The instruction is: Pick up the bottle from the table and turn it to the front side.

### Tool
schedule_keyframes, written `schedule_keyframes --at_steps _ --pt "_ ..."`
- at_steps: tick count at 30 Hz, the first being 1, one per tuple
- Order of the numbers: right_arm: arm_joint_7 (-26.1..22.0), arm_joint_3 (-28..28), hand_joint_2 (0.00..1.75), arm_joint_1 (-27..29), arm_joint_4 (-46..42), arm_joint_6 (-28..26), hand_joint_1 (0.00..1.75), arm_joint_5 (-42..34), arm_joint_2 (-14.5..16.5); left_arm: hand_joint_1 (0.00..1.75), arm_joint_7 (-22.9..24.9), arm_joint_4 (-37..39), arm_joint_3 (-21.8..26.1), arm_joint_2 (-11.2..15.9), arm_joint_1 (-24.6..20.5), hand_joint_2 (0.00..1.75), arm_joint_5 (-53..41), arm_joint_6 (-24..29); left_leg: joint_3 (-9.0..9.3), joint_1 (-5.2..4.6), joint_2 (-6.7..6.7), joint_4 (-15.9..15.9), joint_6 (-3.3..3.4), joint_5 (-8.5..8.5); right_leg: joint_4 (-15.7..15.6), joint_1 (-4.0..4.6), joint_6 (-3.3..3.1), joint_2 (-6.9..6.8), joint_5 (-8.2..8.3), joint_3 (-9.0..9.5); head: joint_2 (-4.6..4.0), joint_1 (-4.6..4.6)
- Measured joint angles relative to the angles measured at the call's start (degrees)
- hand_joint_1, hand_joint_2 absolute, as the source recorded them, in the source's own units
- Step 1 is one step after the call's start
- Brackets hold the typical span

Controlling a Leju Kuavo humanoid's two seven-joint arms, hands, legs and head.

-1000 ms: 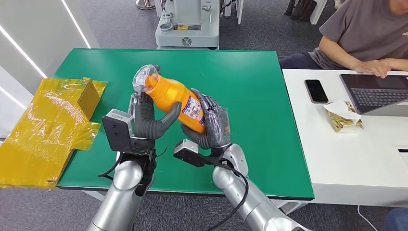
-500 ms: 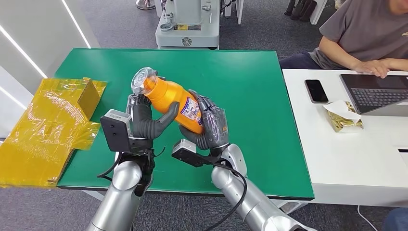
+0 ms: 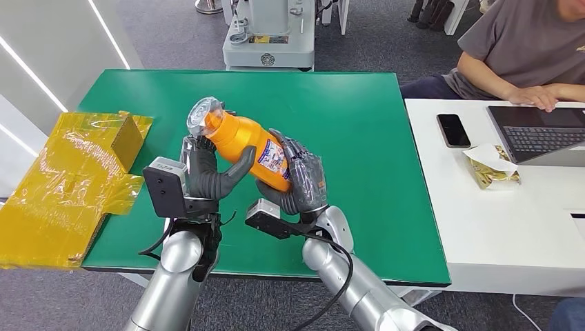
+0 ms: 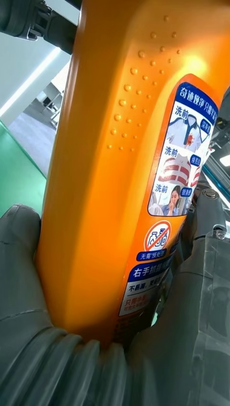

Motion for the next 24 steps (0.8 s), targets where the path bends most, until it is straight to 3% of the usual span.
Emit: schedule_keyframes --at_steps 3,4,7,8,24 --pt "0.01 0.07 1.75 -0.02 0.01 0.01 1.75 0.00 -0.05 1.75 0.00 0.00 0.01 0.01 0.01 1.75 0.00 0.00 0.00 0.00 0.00 0.00 0.00 0.00 0.00 0.00 0.00 0.00 0.00 0.00 0.00 0.00" --pt "0.02 0.08 1.75 -0.03 0.01 0.01 1.58 0.01 -0.07 1.75 0.00 0.00 0.01 0.01 0.01 1.75 0.00 0.00 0.00 0.00 0.00 0.00 0.00 0.00 0.00 0.00 0.00 0.00 0.00 0.00 0.00 0.00" --pt "0.38 0.24 1.75 -0.07 0.01 0.07 0.27 0.11 -0.13 1.75 0.00 0.00 0.01 0.07 0.02 1.75 0.01 0.09 0.00 0.00 0.00 0.00 0.00 0.00 0.00 0.00 0.00 0.00 0.00 0.00 0.00 0.00" --pt "0.67 0.32 1.75 -0.09 0.01 0.12 0.00 0.06 -0.16 1.75 -0.01 0.00 0.01 0.09 0.03 1.75 0.07 0.22 0.00 0.00 0.00 0.00 0.00 0.00 0.00 0.00 0.00 0.00 0.00 0.00 0.00 0.00" --pt "1.88 1.29 1.75 3.21 -6.35 0.98 0.00 -6.69 -1.45 1.75 -0.60 0.00 1.14 0.17 0.62 1.75 1.55 2.02 0.00 0.00 0.00 0.00 0.00 0.00 0.00 0.00 0.00 0.00 0.00 0.00 0.00 0.00"
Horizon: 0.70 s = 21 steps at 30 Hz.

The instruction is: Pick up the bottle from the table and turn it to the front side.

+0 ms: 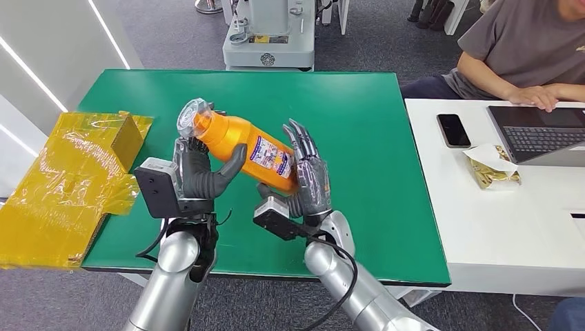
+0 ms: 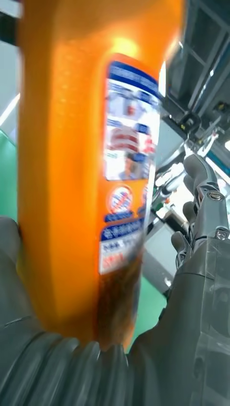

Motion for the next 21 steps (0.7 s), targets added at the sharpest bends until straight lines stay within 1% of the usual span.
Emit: schedule_keyframes --at_steps 4,11,17,21 --pt "0.28 0.34 1.75 1.64 -3.43 -0.11 0.00 -1.75 -0.57 1.75 -0.40 0.00 0.39 0.08 0.51 1.75 0.09 0.65 0.00 0.00 0.00 0.00 0.00 0.00 0.00 0.00 0.00 0.00 0.00 0.00 0.00 0.01" --pt "-0.61 0.58 1.75 3.92 -8.47 -0.67 0.00 -4.11 -1.52 1.75 -0.67 -0.13 1.49 0.58 2.49 1.75 0.09 2.03 0.00 0.00 0.00 0.00 0.00 0.00 0.00 0.00 0.00 0.00 0.00 0.00 0.00 0.00" --pt "-2.30 1.30 1.75 7.09 -15.67 -1.06 0.00 -4.33 -2.46 1.75 -0.83 -0.83 2.35 1.12 3.92 1.75 -0.20 3.10 0.00 0.00 0.00 -0.01 0.00 -0.01 -0.01 0.00 0.00 0.00 -0.02 -0.01 0.00 0.01" --pt "-4.15 1.86 1.75 10.22 -21.36 -1.11 0.00 -3.72 -3.24 1.75 -1.54 -1.20 3.12 1.50 4.98 1.75 -1.45 4.14 0.00 0.00 0.01 -0.01 0.00 -0.01 -0.01 0.00 0.01 0.00 -0.03 -0.01 0.00 0.01"
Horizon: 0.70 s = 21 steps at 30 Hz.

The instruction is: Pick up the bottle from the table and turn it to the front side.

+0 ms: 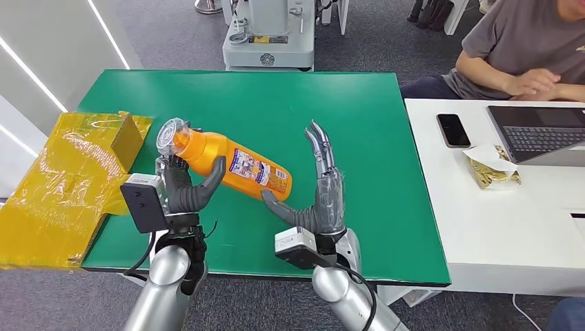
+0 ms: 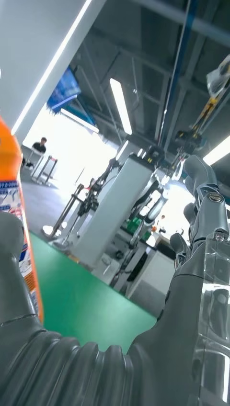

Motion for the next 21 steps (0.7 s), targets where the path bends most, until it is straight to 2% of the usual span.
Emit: schedule_keyframes --at_steps 8,13,19,21 --pt "-0.62 0.92 1.75 3.60 -6.31 0.00 0.00 -0.12 -0.93 1.75 -0.42 -1.61 2.29 0.92 0.69 1.75 -7.08 3.83 0.01 0.00 0.01 0.00 0.00 0.01 0.01 0.00 -0.01 0.01 0.00 0.00 0.00 0.00" --pt "-0.09 1.16 1.75 4.17 -7.15 0.00 0.00 -0.98 -1.05 1.75 0.86 -2.98 4.70 2.10 0.32 1.75 -12.38 5.65 0.02 0.01 0.01 0.00 -0.01 0.01 0.02 0.00 -0.02 0.01 0.01 0.01 0.00 0.00" --pt "-0.03 1.27 1.75 4.27 -7.21 0.00 0.00 -1.06 -1.16 1.75 1.22 -3.48 6.37 3.24 0.06 1.75 -14.45 6.34 0.02 0.01 0.01 0.00 -0.01 0.01 0.02 0.00 -0.02 0.01 0.01 0.01 0.00 0.00" --pt "-0.05 1.31 1.75 4.43 -7.21 0.00 0.00 -1.24 -1.24 1.75 1.76 -3.48 6.65 3.89 -0.07 1.75 -18.13 7.34 0.01 0.00 0.01 0.00 -0.01 0.01 0.02 0.00 -0.02 0.01 0.01 0.01 0.00 0.01"
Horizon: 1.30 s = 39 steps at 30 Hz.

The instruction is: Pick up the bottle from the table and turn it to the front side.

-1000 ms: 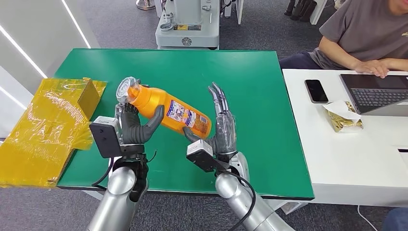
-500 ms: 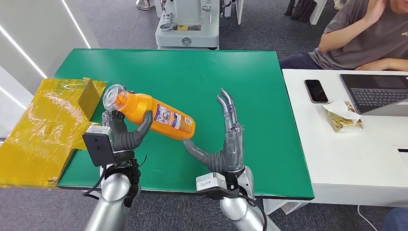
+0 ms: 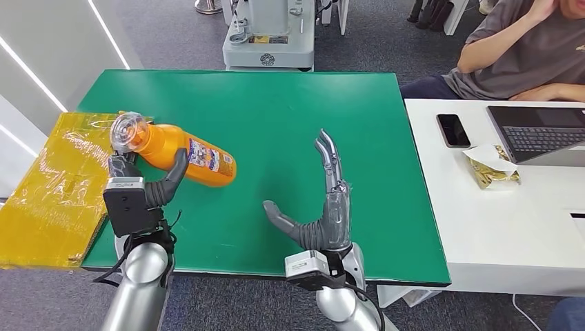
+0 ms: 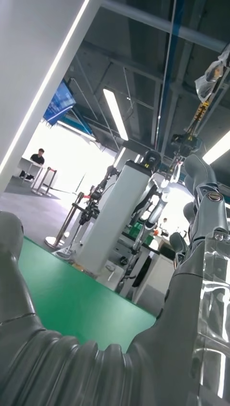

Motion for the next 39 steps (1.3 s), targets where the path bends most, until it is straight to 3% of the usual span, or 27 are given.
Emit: schedule_keyframes --at_steps 4,9,18,28,34,39 --pt "-0.46 0.01 1.75 1.38 -0.19 0.00 0.00 -0.73 -0.25 1.75 2.55 0.33 0.64 4.09 -1.80 1.75 -11.66 -1.02 0.00 0.02 0.00 0.00 0.00 0.00 0.00 0.01 0.00 0.00 0.00 -0.02 0.00 -0.01" --pt "-0.20 0.05 1.75 2.97 -0.90 0.01 0.00 -1.57 -0.84 1.75 4.92 4.42 1.45 11.98 -8.26 1.75 -23.55 -5.75 0.03 0.06 0.04 -0.02 -0.14 0.10 0.06 0.04 -0.05 0.05 0.02 -0.05 0.00 -0.01" --pt "0.80 0.29 1.75 3.87 -1.26 0.00 0.00 -2.88 -1.86 1.75 7.76 11.93 0.91 24.48 -19.32 1.75 -41.35 -8.06 0.03 0.11 0.11 -0.01 -0.21 0.14 0.08 0.12 -0.12 0.15 0.07 -0.11 0.00 -0.02" --pt "1.46 0.60 1.75 5.46 -2.73 0.00 0.00 -1.61 -2.20 1.75 8.79 20.41 -5.53 31.07 -28.32 1.75 -47.80 -9.40 -0.02 0.14 0.12 -0.01 -0.21 0.13 0.07 0.16 -0.12 0.14 0.07 -0.12 0.00 0.00" --pt "1.99 0.62 1.75 6.27 -3.92 0.00 0.00 -1.92 -2.37 1.75 9.76 24.79 -8.99 32.18 -30.25 1.75 -52.00 -8.79 -0.02 0.14 0.11 -0.01 -0.21 0.13 0.07 0.16 -0.12 0.14 0.07 -0.13 0.00 0.01" --pt "1.92 0.63 1.75 6.77 -4.95 0.01 0.00 -2.92 -2.59 1.75 9.76 30.70 -11.72 31.56 -30.04 1.75 -54.69 -7.57 -0.02 0.13 0.13 -0.01 -0.21 0.13 0.06 0.15 -0.12 0.16 0.07 -0.13 0.00 0.01"
